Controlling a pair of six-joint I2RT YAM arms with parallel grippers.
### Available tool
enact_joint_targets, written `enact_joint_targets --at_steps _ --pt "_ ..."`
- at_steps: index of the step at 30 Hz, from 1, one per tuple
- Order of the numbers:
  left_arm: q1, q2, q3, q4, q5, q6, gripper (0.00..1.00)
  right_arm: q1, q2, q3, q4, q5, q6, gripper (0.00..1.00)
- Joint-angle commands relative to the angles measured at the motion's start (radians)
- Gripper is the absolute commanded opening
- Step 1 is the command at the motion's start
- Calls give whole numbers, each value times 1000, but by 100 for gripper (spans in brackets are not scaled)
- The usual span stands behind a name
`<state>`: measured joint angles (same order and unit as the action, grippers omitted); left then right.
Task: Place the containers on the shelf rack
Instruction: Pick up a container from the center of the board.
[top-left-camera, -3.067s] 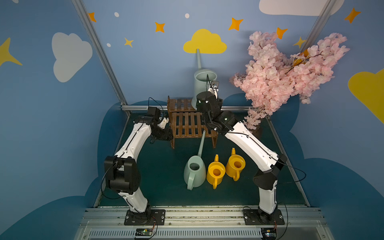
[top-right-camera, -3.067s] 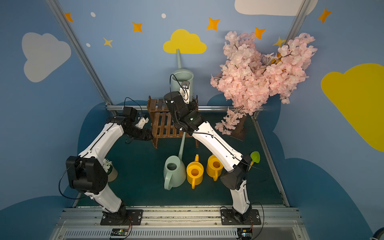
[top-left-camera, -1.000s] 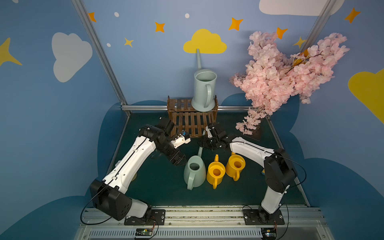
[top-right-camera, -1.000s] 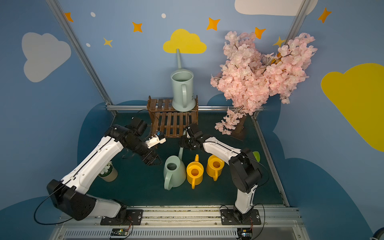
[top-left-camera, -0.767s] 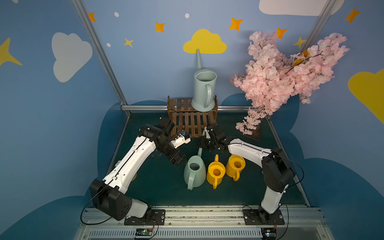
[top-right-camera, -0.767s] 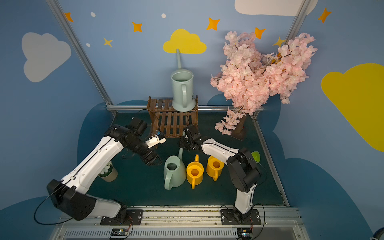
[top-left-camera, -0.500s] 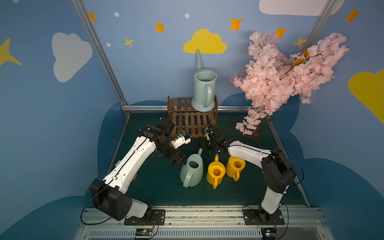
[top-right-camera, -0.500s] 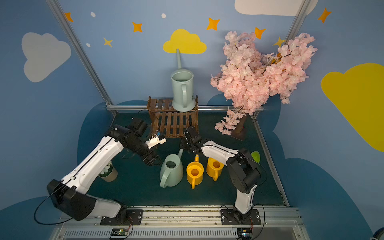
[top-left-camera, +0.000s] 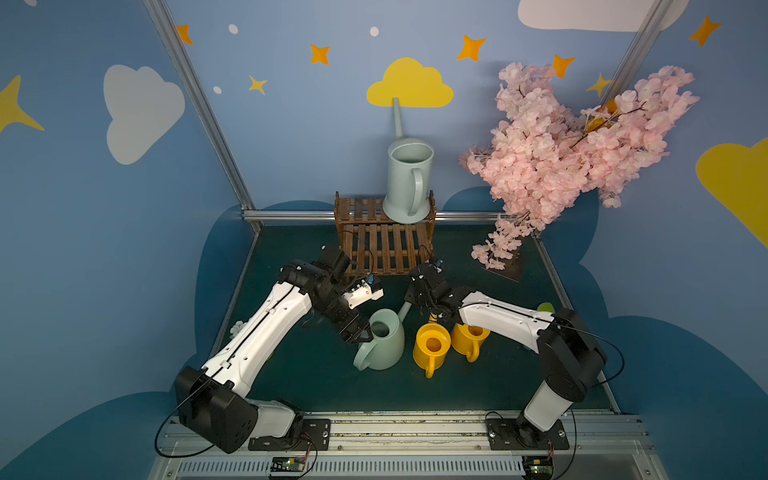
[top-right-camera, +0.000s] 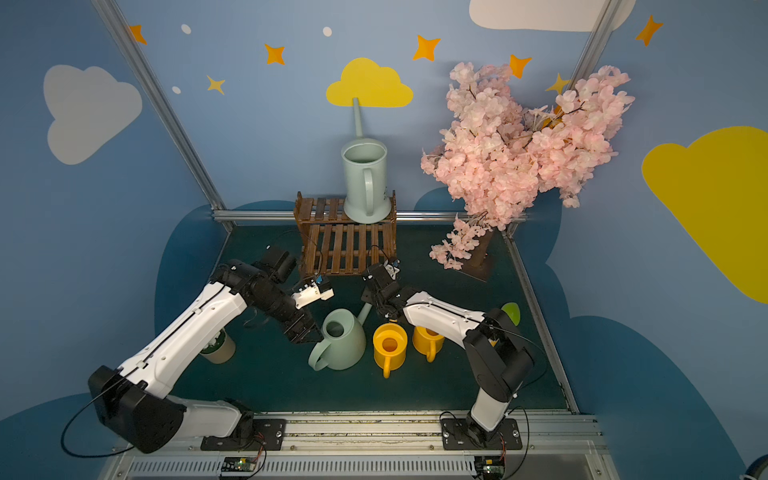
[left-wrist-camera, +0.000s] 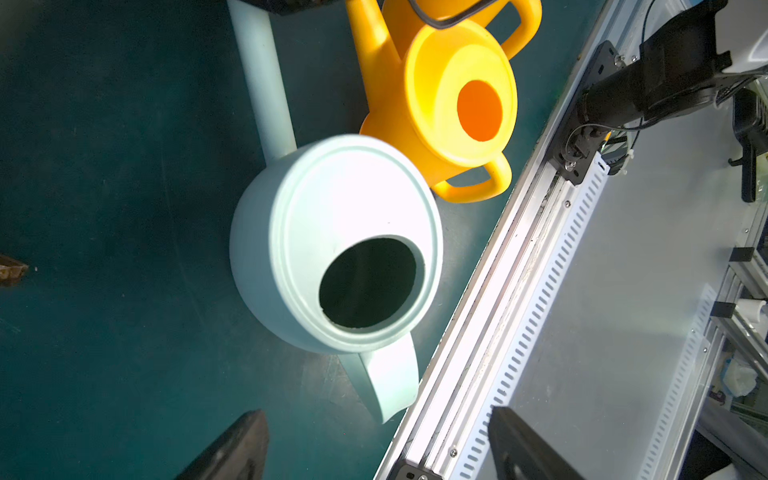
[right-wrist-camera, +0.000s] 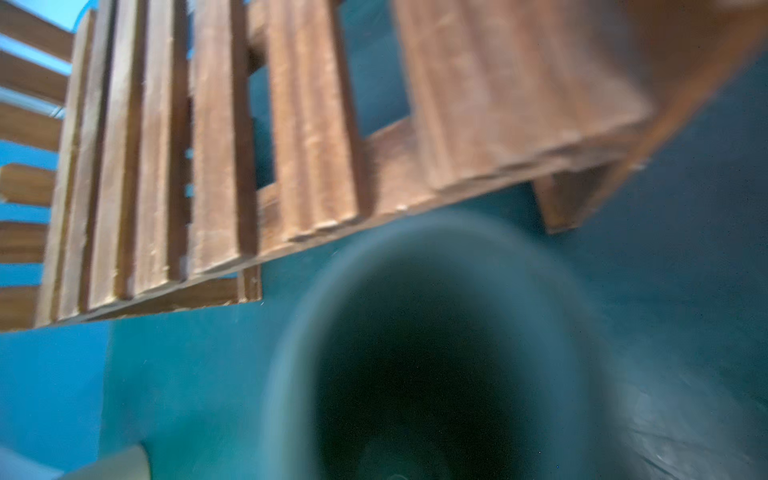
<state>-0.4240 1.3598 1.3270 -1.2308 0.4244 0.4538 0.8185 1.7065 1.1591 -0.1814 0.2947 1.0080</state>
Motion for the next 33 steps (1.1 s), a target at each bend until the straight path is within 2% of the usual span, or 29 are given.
enact_joint_targets --at_steps 1,6,11,17,21,27,33 --pt "-1 -40 -47 69 -1 50 87 10 -38 -18 -104 111 114 20" --pt "-2 -91 -143 164 31 118 87 33 -69 -37 -150 191 171 20" --pt "-10 -102 -263 305 33 158 85 38 -74 -48 -168 218 204 22" --pt "-10 -148 -438 637 48 136 82 37 -80 -83 -142 227 250 23" --pt "-10 -119 -482 723 70 107 78 36 -76 -89 -138 224 263 23" --pt "-7 -107 -539 840 62 83 61 36 -67 -88 -135 211 265 24" --pt "11 -126 -552 843 61 69 34 38 -65 -84 -132 202 264 24"
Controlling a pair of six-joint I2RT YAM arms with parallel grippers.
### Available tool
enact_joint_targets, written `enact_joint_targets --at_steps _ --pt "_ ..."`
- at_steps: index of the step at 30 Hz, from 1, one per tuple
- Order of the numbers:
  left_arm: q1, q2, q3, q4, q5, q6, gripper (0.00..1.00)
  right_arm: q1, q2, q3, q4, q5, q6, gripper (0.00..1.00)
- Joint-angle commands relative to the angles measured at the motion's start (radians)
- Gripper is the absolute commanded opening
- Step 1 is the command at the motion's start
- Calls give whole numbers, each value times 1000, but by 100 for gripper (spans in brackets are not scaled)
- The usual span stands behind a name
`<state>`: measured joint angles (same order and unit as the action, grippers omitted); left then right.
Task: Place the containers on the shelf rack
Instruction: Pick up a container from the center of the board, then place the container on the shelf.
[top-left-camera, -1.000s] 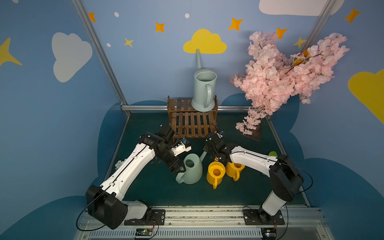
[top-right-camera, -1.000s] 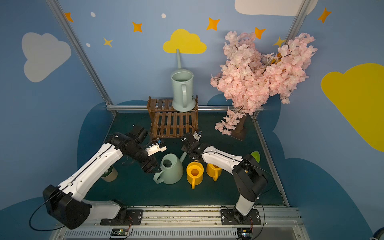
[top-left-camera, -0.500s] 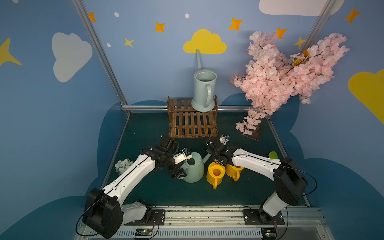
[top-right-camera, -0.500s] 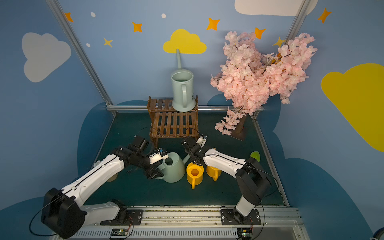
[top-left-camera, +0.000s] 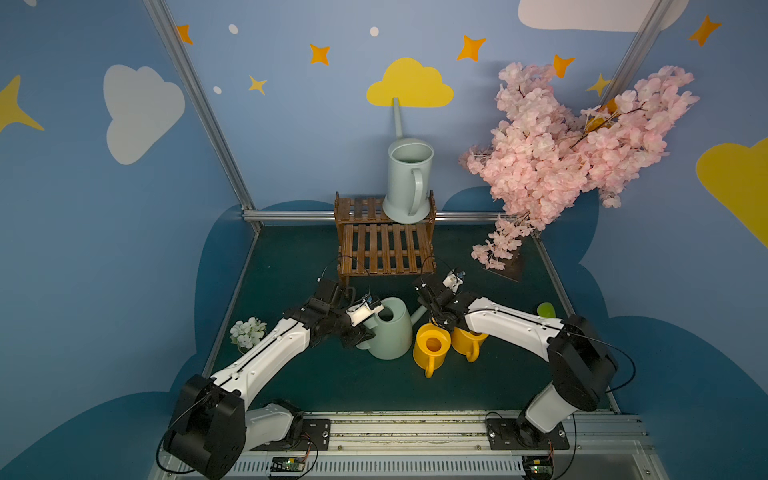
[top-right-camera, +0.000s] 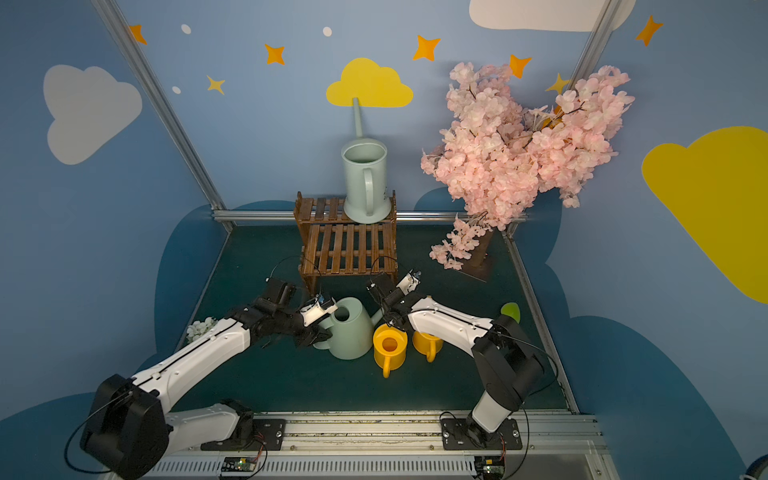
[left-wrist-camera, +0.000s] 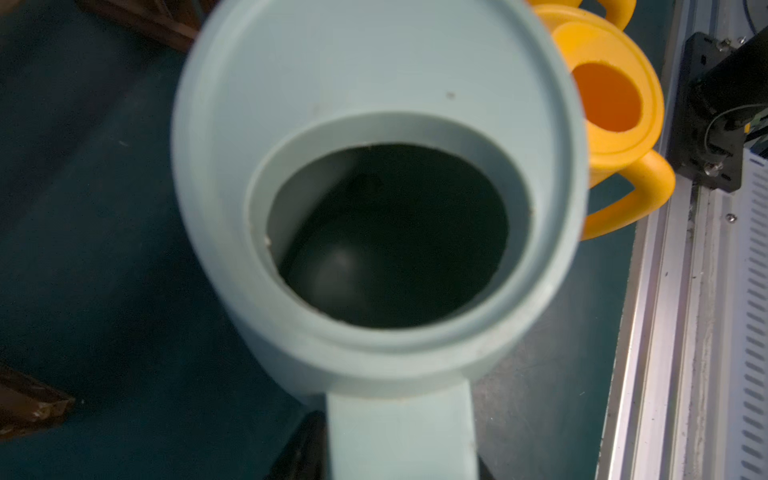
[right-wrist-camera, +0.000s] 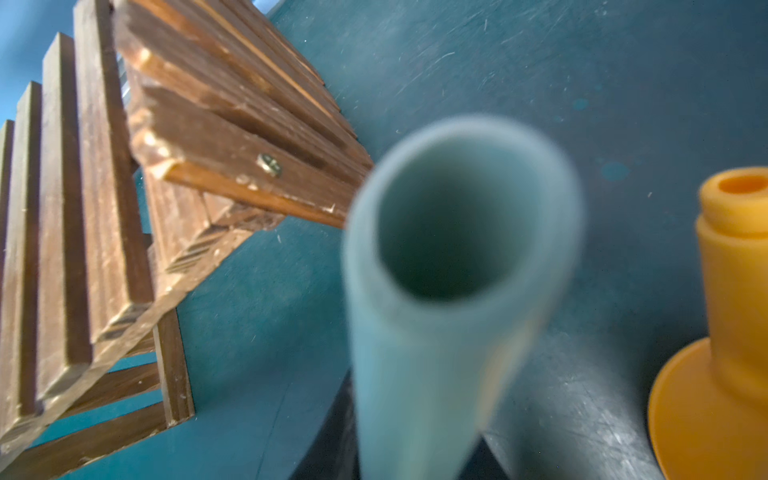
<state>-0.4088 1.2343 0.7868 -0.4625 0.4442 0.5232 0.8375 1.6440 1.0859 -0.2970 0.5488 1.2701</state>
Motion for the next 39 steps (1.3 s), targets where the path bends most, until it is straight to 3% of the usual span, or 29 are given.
enact_joint_targets --at_steps 1,5,11,24,31,39 --pt "0 -4 -10 68 43 0 30 19 -5 -11 -16 -53 1 24" --pt "19 -20 12 24 59 -2 15 19 -10 -11 -9 -58 -6 24" --pt "47 -47 70 -74 79 13 4 21 -36 -29 32 -70 -19 27" --pt "68 -100 287 -379 147 89 2 25 -239 -101 122 -29 -98 36" --pt "78 -113 382 -476 151 71 2 24 -337 -109 161 -20 -181 57" --pt "112 -143 450 -584 123 46 2 -8 -372 -68 162 -100 -337 78"
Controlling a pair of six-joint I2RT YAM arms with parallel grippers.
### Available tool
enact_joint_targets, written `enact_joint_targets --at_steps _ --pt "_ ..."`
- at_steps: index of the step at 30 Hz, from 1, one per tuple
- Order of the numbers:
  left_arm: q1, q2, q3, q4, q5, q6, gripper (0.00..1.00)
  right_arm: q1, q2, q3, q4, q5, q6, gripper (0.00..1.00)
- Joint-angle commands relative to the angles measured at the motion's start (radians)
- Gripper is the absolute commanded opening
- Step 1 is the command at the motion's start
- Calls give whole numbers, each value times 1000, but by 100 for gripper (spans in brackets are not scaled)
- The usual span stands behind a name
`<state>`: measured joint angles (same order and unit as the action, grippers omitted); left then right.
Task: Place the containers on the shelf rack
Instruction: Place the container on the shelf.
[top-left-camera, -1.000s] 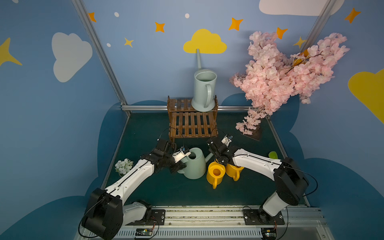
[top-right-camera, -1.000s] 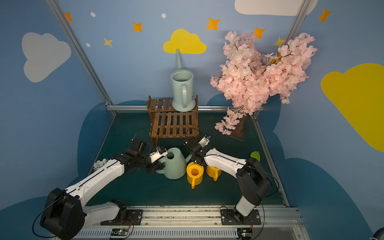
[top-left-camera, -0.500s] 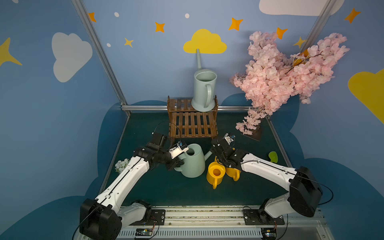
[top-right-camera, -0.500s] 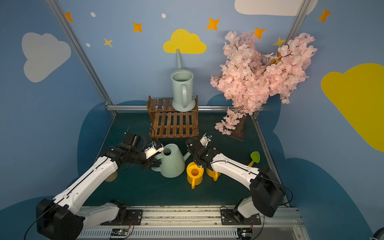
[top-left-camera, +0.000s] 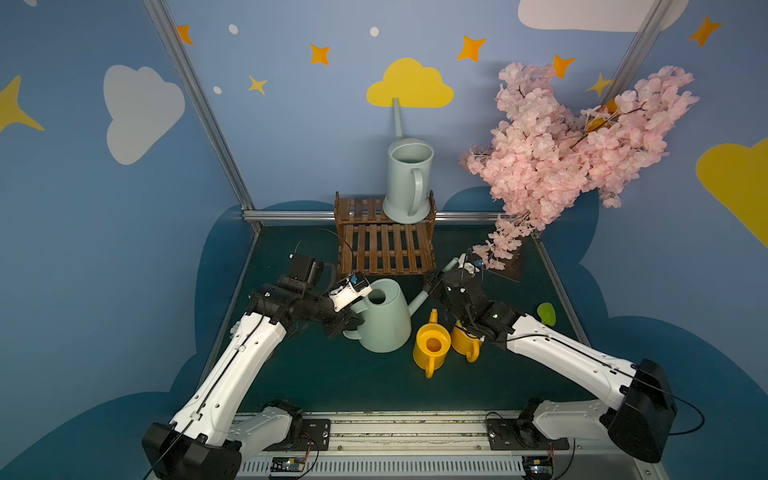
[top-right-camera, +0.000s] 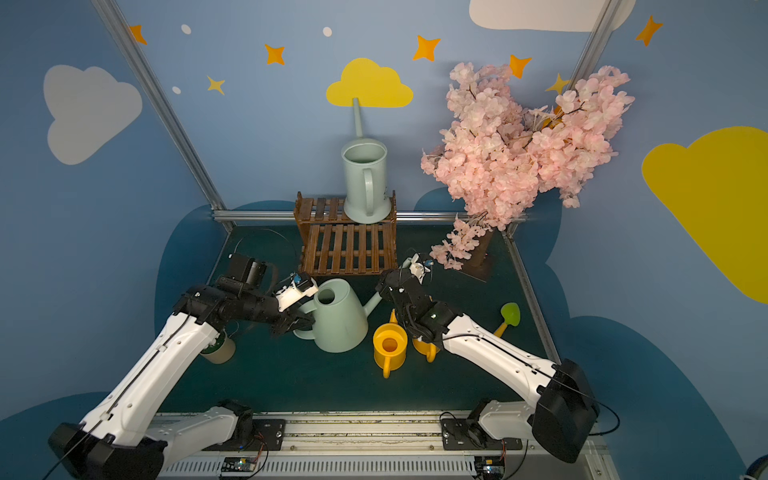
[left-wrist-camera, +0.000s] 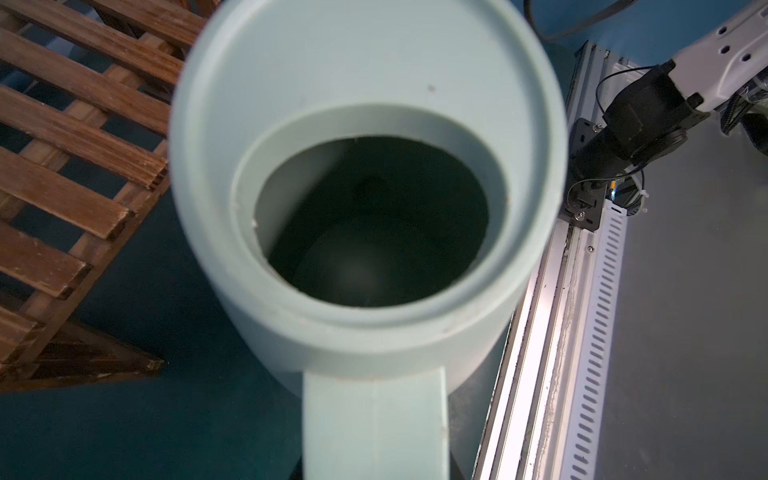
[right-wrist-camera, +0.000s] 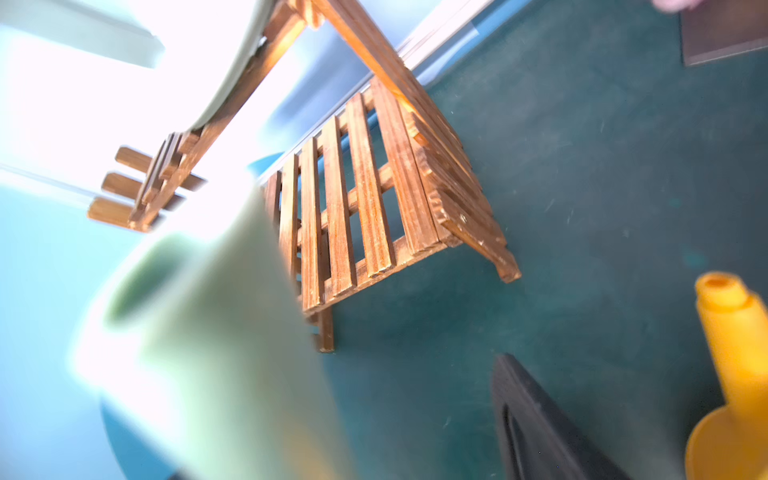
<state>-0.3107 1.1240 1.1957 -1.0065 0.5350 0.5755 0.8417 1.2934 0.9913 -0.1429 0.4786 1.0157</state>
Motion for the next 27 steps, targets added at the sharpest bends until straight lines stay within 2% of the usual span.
enact_joint_targets --at_steps 1,5,10,16,27 --pt "20 -40 44 -45 19 -10 2 -17 -26 26 13 -46 -101 80" --pt "53 -64 61 -65 -8 -30 2 -50 -64 19 12 -70 -179 90" --pt "76 -85 106 -121 -64 -53 2 -89 -131 10 6 -68 -309 95" --pt "95 -149 99 -150 -247 -71 2 -126 -211 22 -69 -61 -383 97" --pt "233 -195 183 -208 -347 -137 2 -150 -189 133 -141 -180 -528 97"
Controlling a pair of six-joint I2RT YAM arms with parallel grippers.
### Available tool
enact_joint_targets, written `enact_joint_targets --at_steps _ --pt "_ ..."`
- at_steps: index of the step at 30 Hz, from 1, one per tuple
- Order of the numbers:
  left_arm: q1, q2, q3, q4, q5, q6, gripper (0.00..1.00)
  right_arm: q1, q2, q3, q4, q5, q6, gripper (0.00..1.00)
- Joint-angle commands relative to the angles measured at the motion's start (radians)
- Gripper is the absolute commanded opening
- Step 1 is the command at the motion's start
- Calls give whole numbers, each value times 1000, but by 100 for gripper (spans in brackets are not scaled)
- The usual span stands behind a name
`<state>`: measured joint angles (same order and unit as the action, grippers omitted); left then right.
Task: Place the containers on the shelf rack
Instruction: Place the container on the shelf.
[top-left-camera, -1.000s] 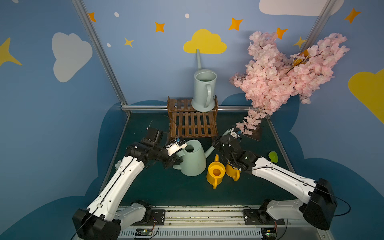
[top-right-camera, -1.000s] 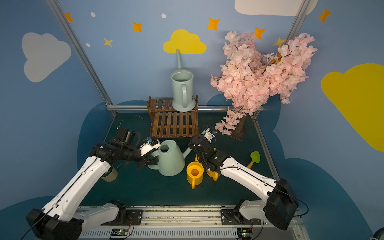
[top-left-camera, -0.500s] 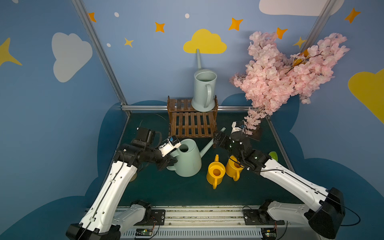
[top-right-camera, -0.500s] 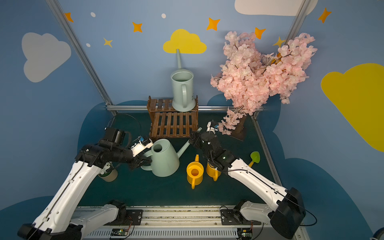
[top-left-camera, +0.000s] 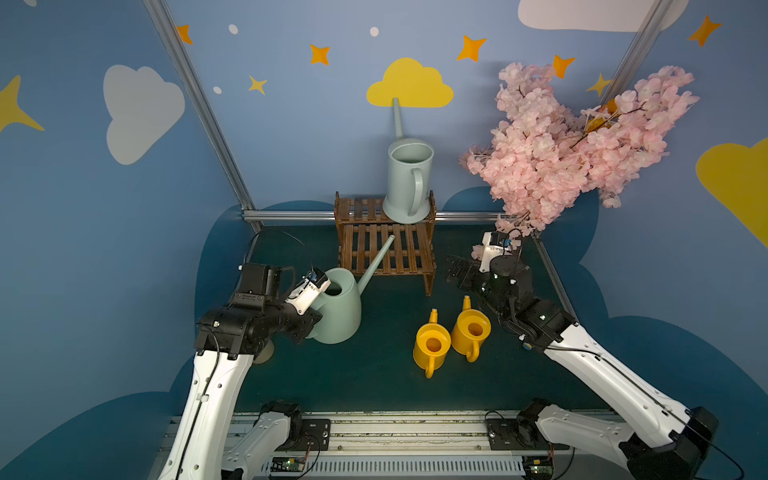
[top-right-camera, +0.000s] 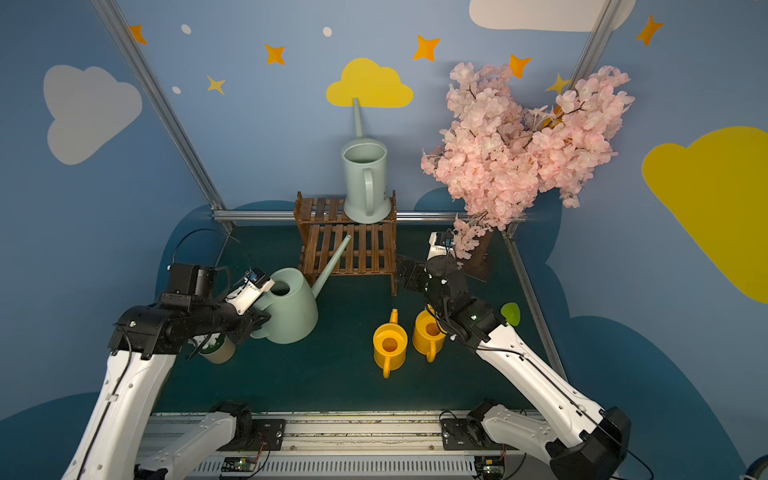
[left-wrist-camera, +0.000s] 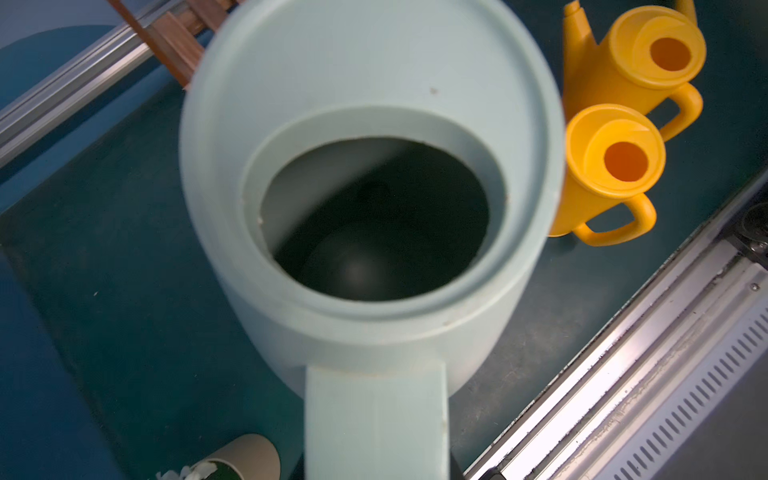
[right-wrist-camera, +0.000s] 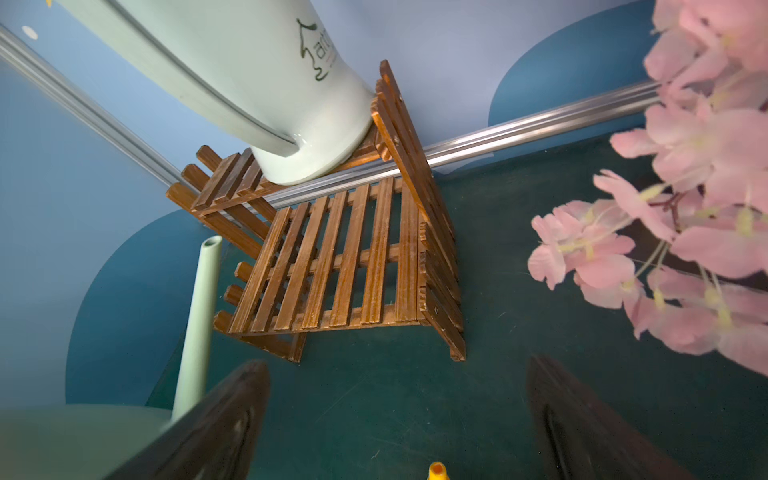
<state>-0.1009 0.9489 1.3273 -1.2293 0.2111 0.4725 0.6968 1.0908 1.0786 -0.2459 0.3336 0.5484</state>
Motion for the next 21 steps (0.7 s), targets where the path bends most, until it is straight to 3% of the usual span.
enact_joint_targets --at_steps 1,12,18,21 --pt "32 -16 64 11 -29 -44 2 -5 21 56 -40 -45 -69 97" --pt "120 40 246 43 -177 -155 2 19 114 190 -126 -231 -250 95" --pt "141 146 402 63 -180 -255 2 81 168 290 -204 -179 -329 93" --pt "127 251 546 55 -188 -346 2 121 190 332 -223 -135 -358 93"
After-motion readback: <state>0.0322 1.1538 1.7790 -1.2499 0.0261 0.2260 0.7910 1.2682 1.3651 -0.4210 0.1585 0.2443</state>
